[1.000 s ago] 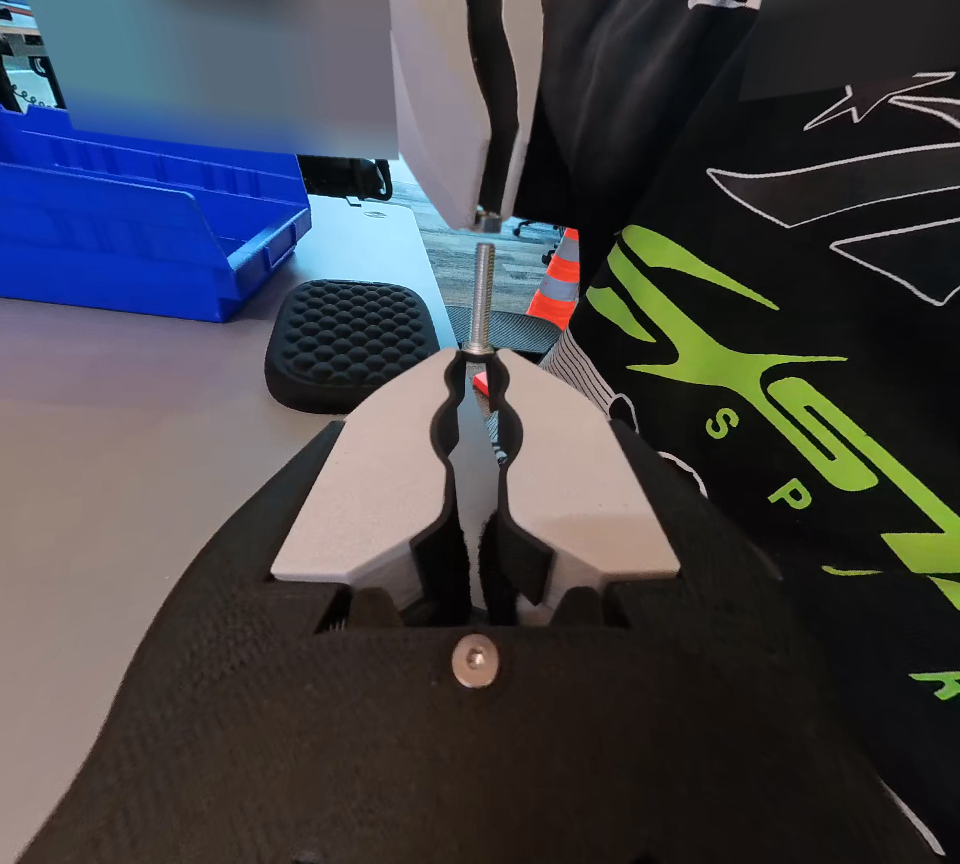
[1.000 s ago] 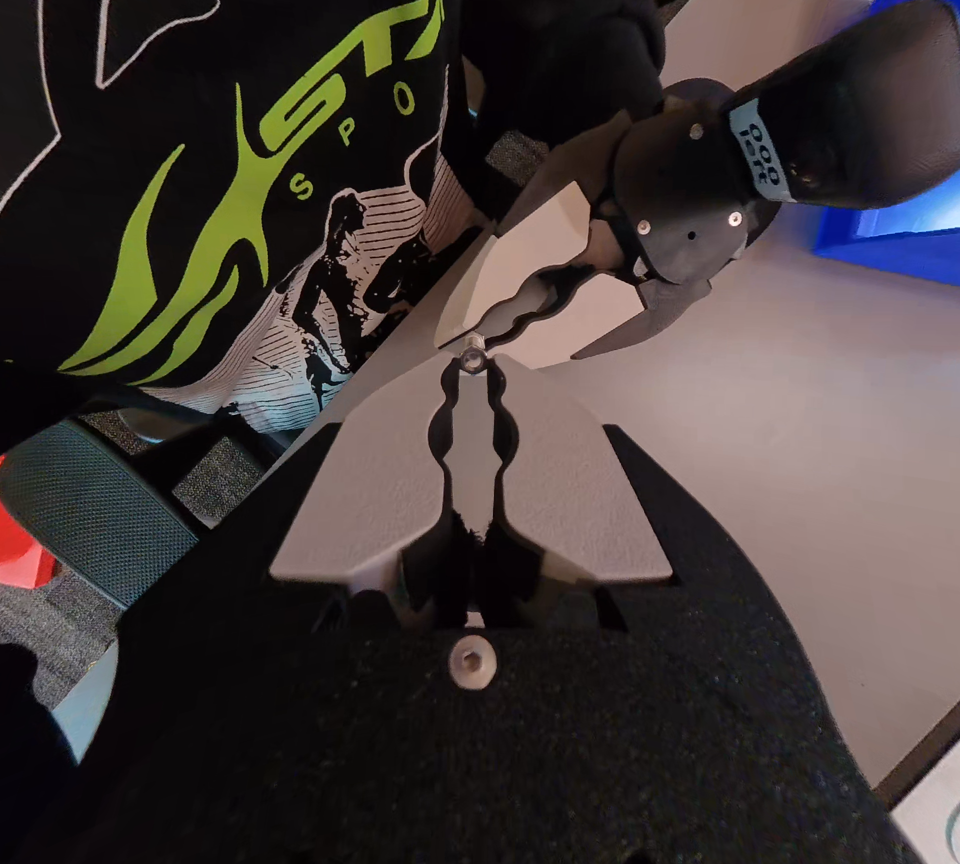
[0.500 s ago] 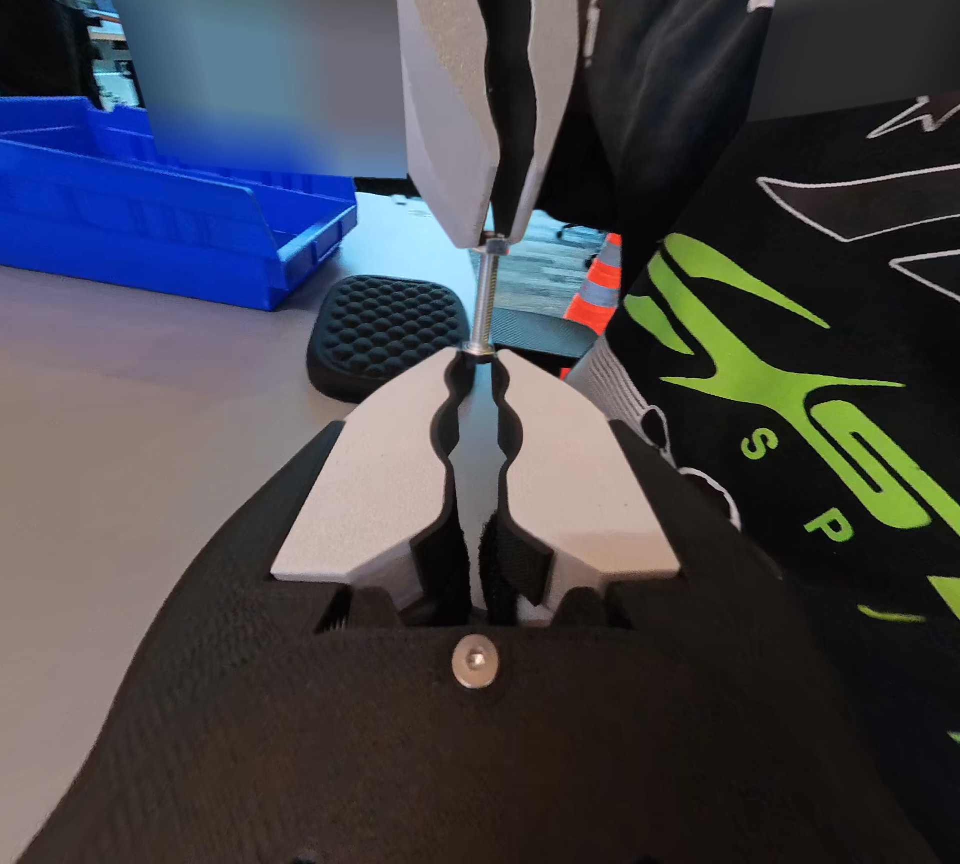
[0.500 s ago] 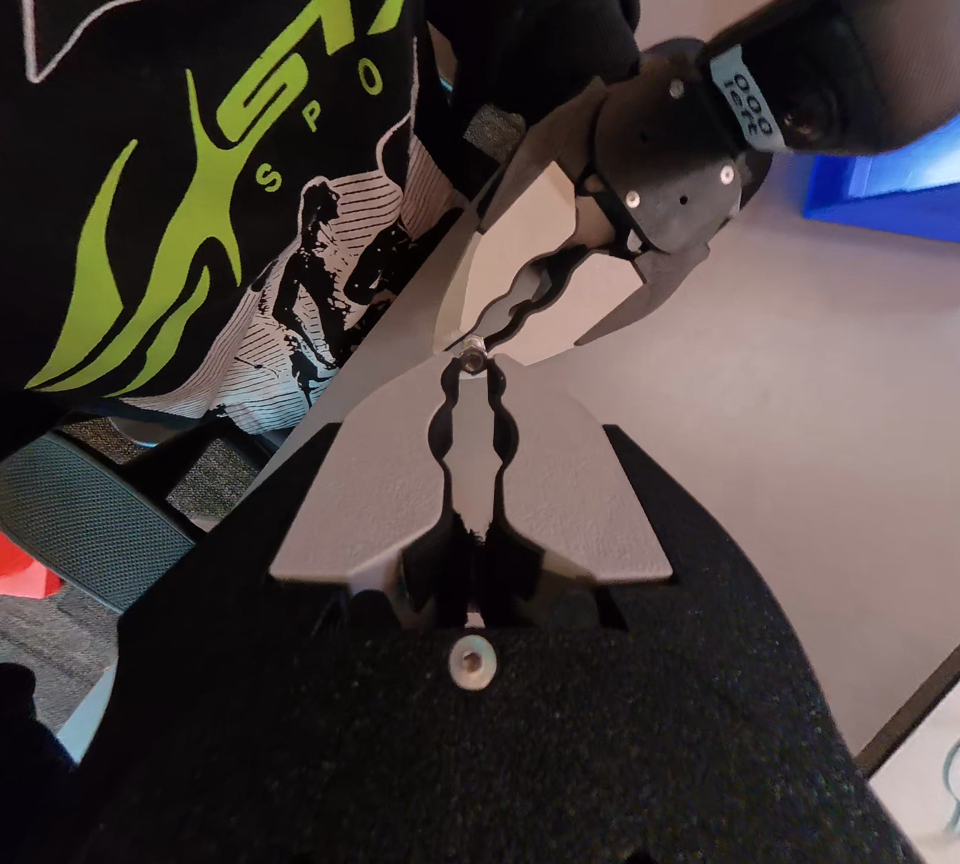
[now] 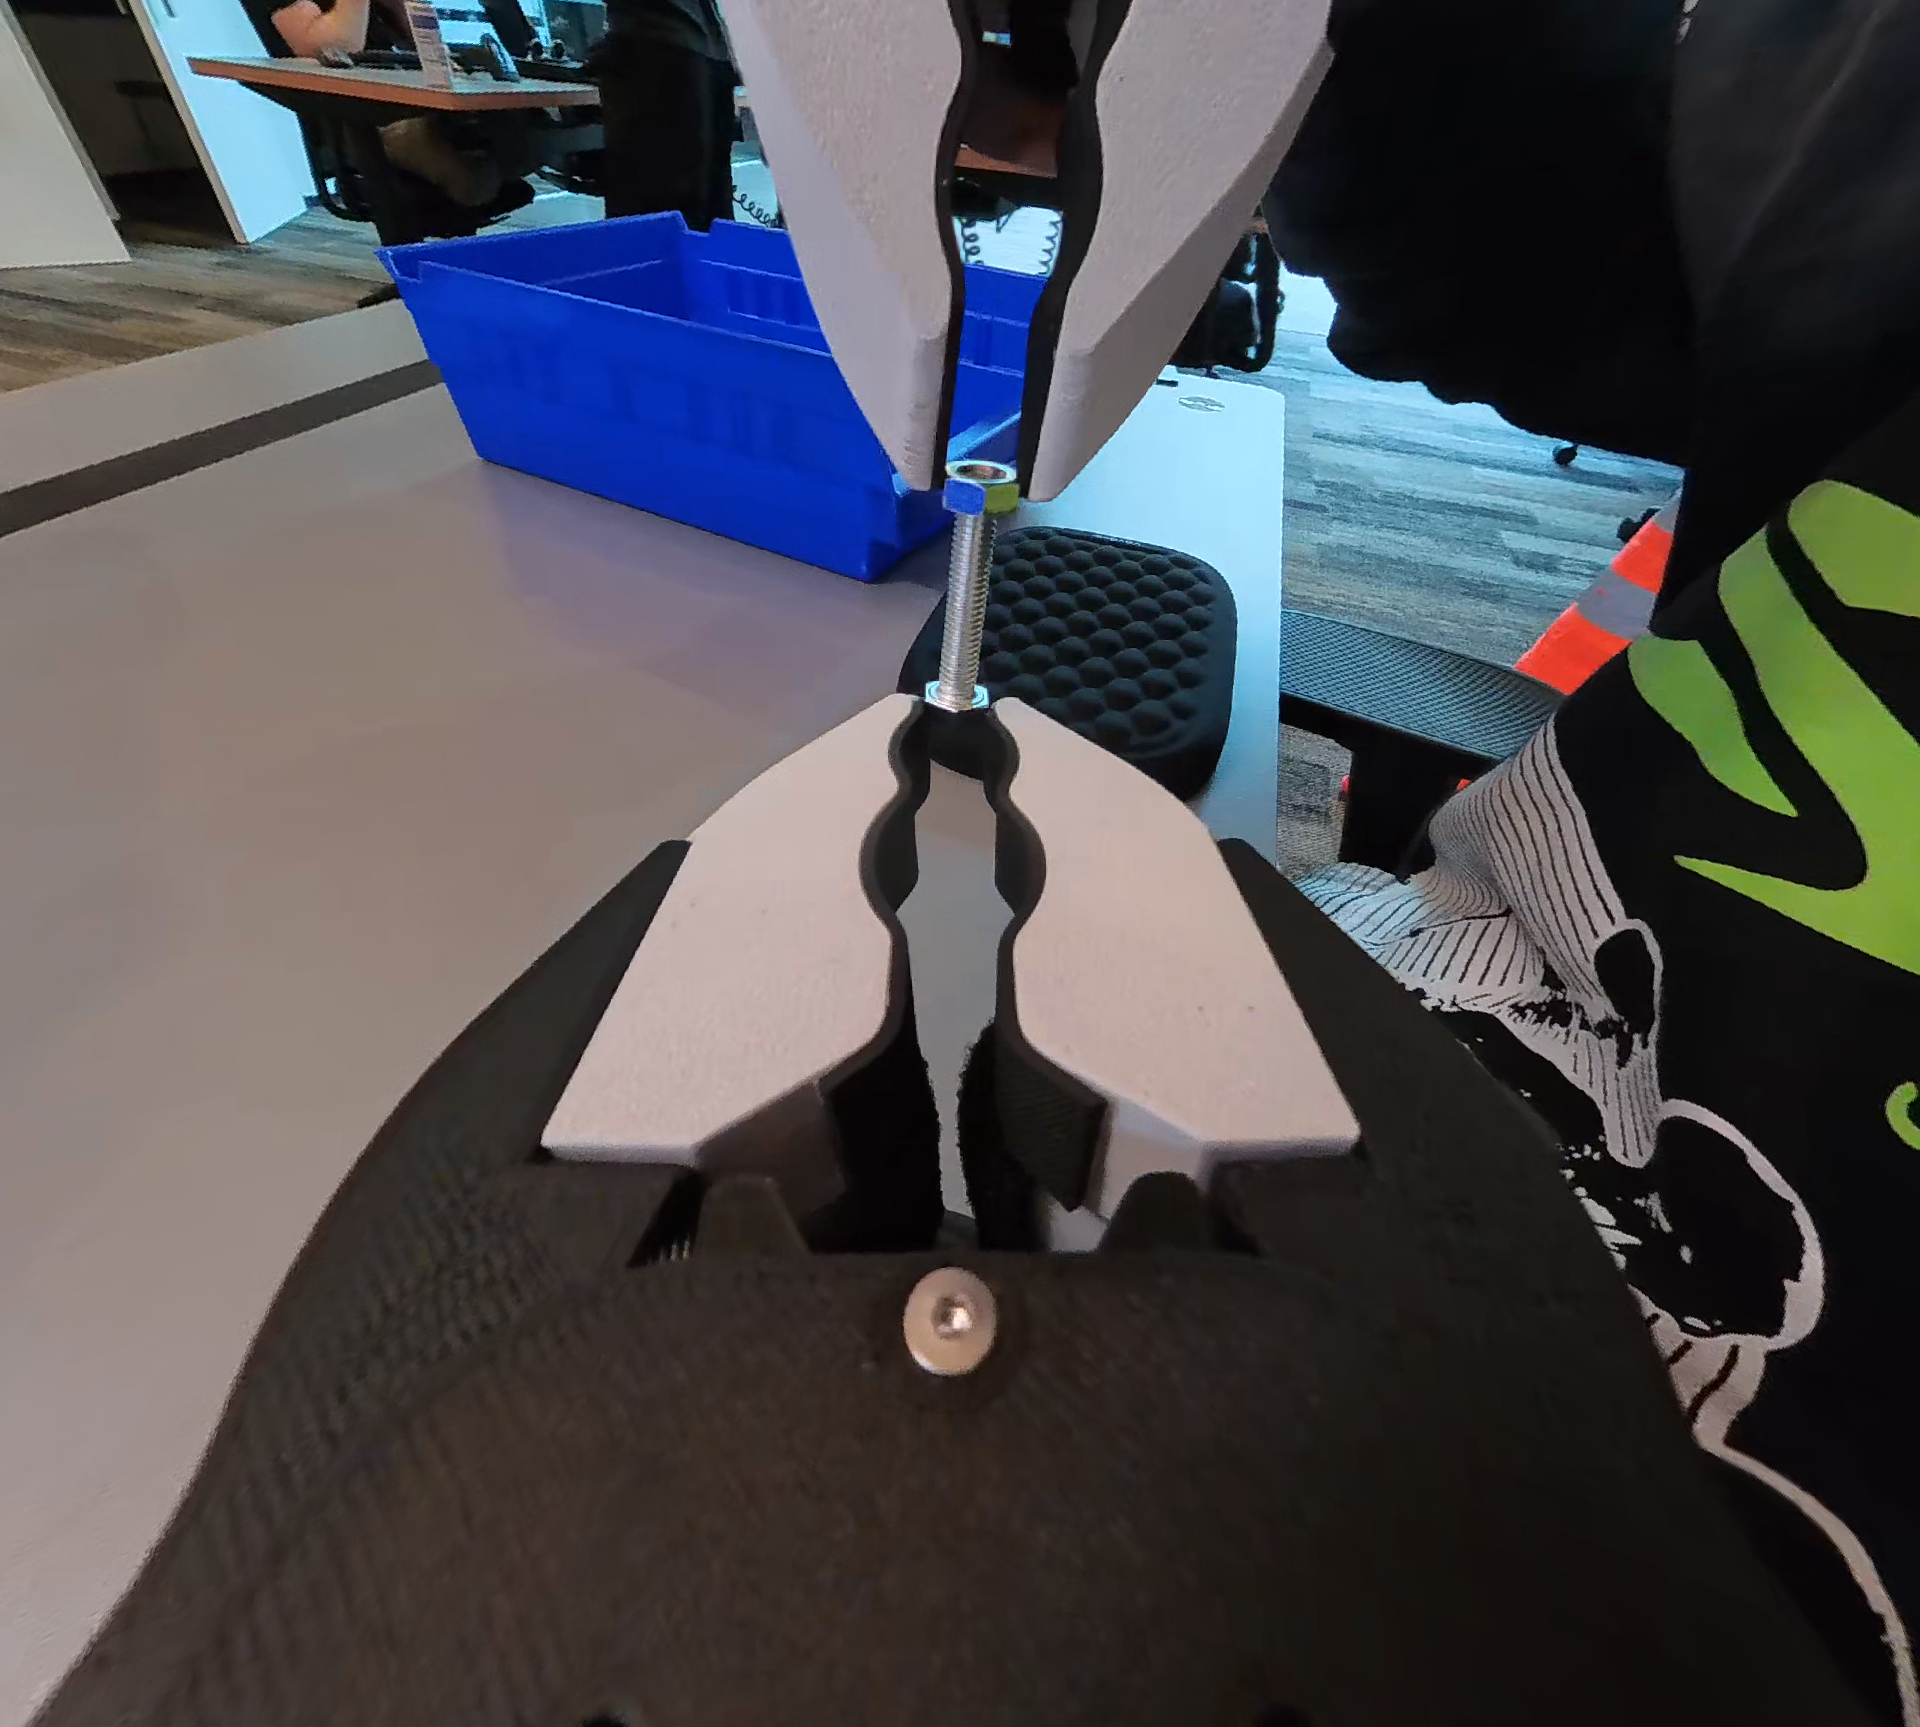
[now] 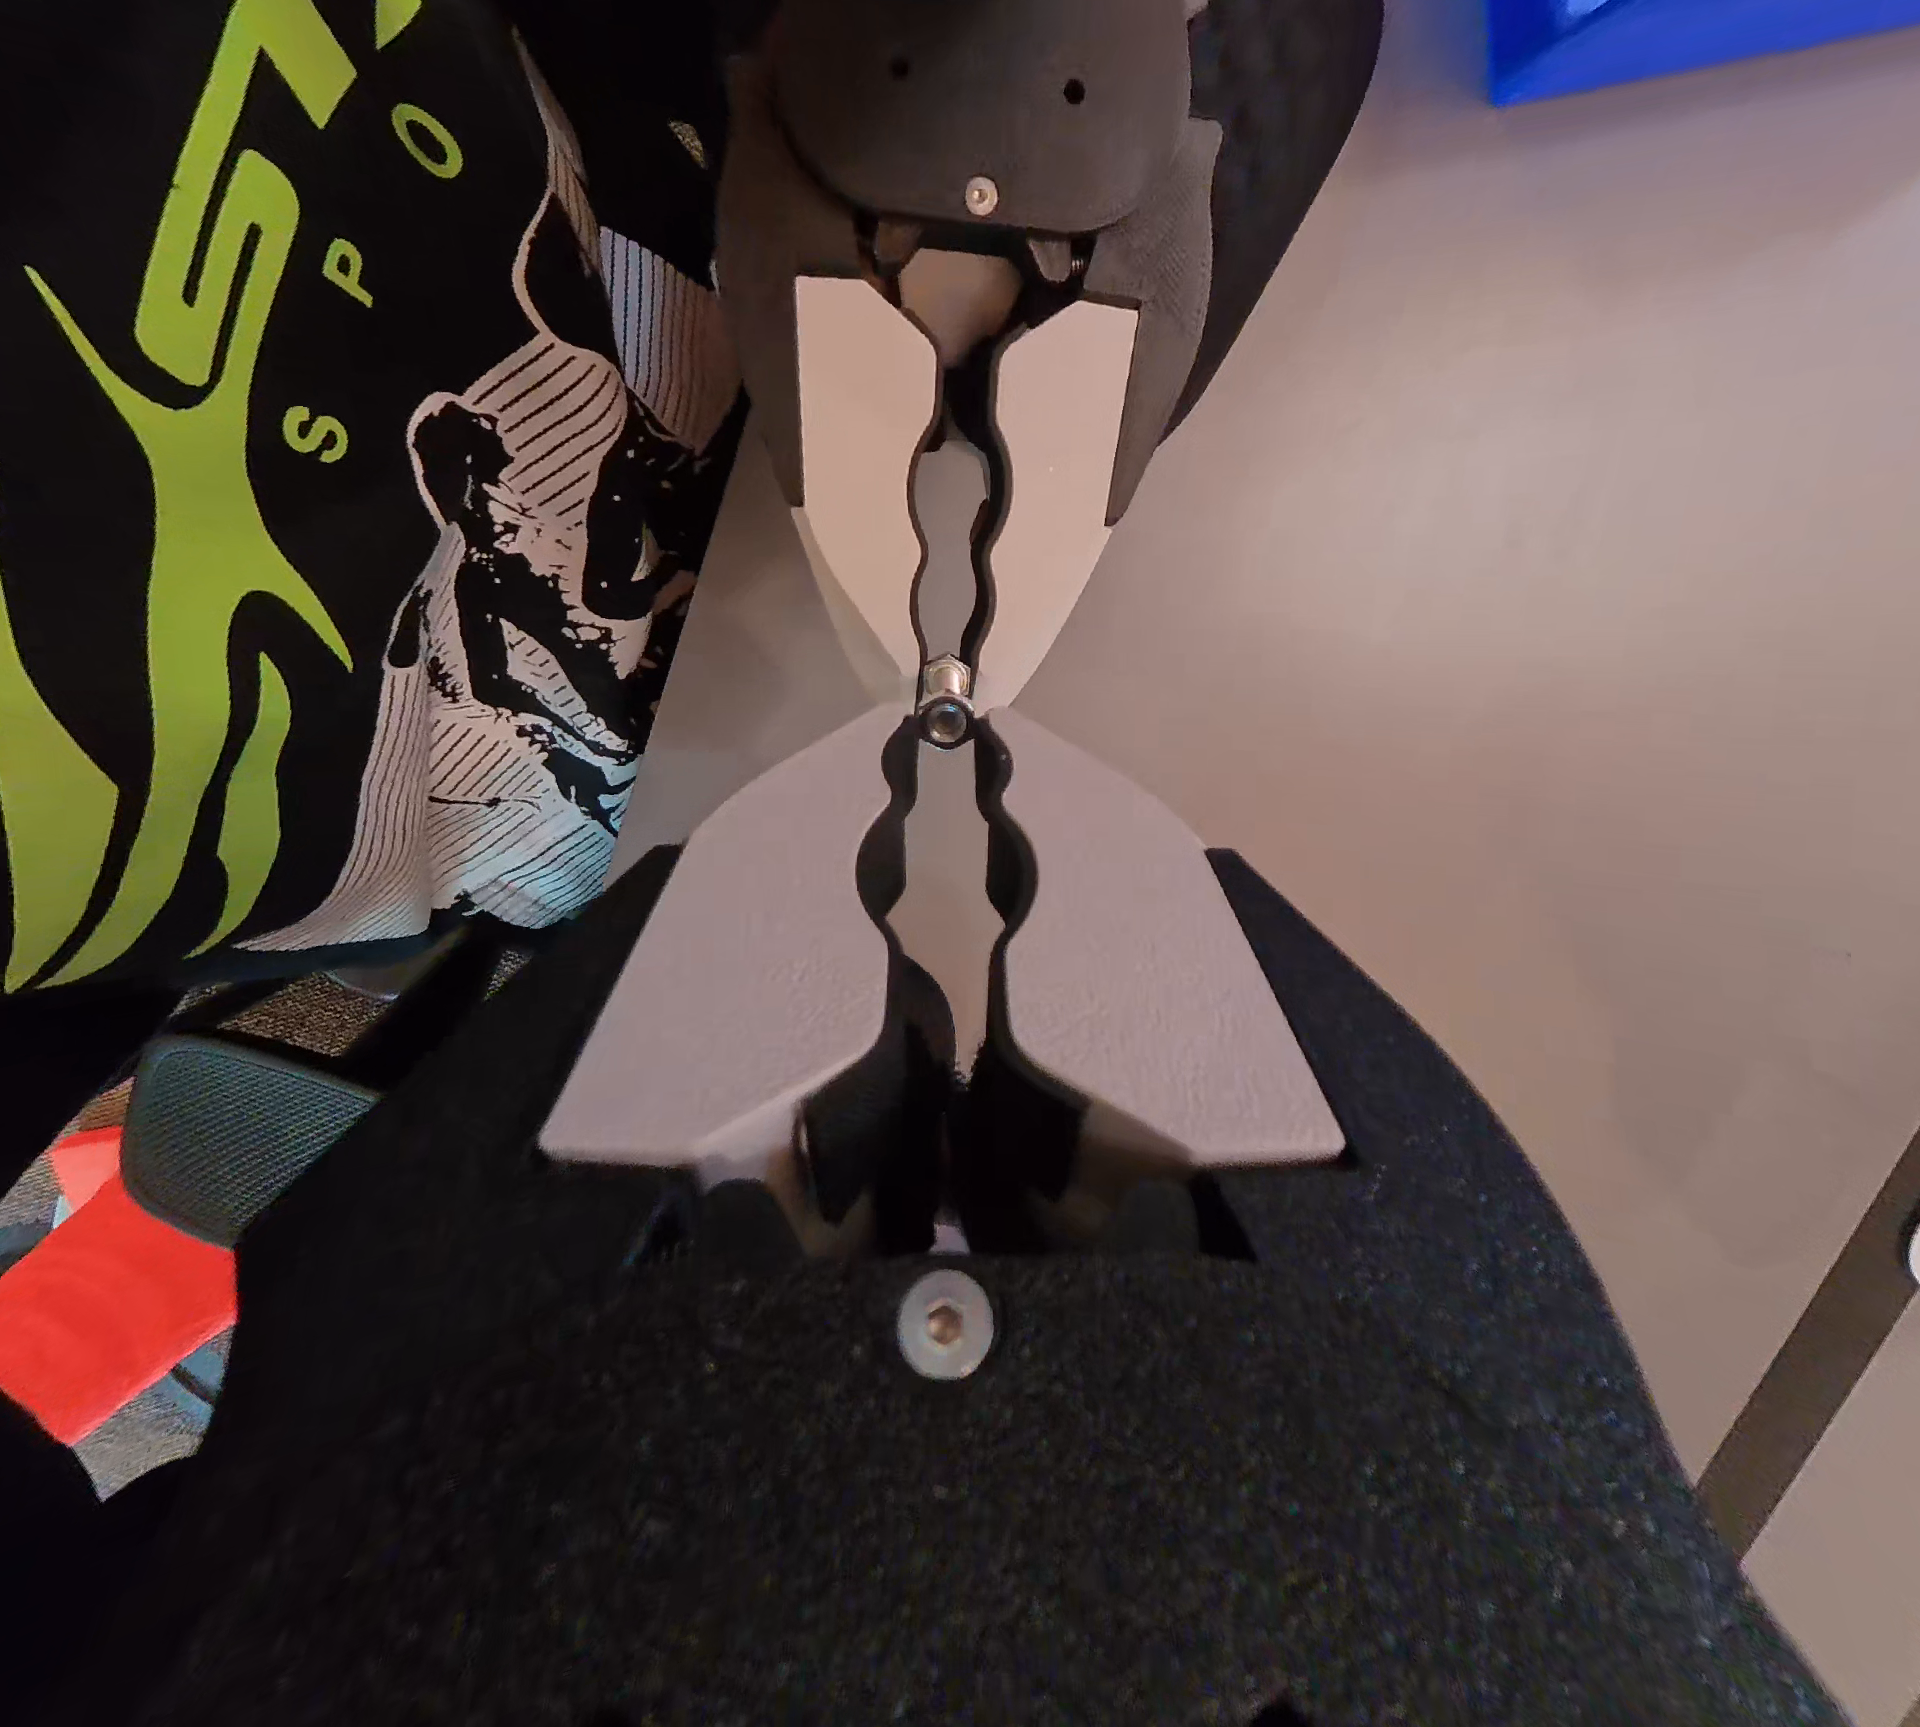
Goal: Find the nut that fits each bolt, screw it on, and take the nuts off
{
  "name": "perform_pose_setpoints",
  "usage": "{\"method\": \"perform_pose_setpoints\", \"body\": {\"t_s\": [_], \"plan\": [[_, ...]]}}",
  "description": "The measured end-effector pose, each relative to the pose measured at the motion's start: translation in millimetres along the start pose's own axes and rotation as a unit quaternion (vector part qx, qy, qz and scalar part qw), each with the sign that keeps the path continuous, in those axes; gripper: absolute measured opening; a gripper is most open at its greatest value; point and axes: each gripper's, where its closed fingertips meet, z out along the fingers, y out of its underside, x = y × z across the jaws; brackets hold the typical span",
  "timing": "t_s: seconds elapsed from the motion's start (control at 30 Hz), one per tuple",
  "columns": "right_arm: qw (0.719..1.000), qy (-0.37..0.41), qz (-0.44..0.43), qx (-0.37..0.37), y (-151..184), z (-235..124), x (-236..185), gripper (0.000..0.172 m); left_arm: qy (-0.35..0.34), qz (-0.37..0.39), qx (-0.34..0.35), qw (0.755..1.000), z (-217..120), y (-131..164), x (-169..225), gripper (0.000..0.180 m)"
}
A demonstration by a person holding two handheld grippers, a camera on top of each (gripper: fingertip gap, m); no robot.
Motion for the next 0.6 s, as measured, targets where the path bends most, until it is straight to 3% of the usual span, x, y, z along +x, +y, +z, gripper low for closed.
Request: {"method": "perform_pose_setpoints", "body": {"t_s": [0.43,0.5,0.6], "plan": [[0.999,0.016,0.006,0.035,-3,-5,1,0.021,0.003,-0.002,0.008,1.000,-1,-1,-2,0.009],[0.997,0.031,0.028,0.072,-5,-7,4,0.029,-0.010,-0.001,0.014,1.000,-3,-3,-6,0.009],[0.974,0.065,0.090,0.199,-16,-12,13,0.046,-0.040,0.005,0.021,0.999,-7,-5,-17,0.009]]}}
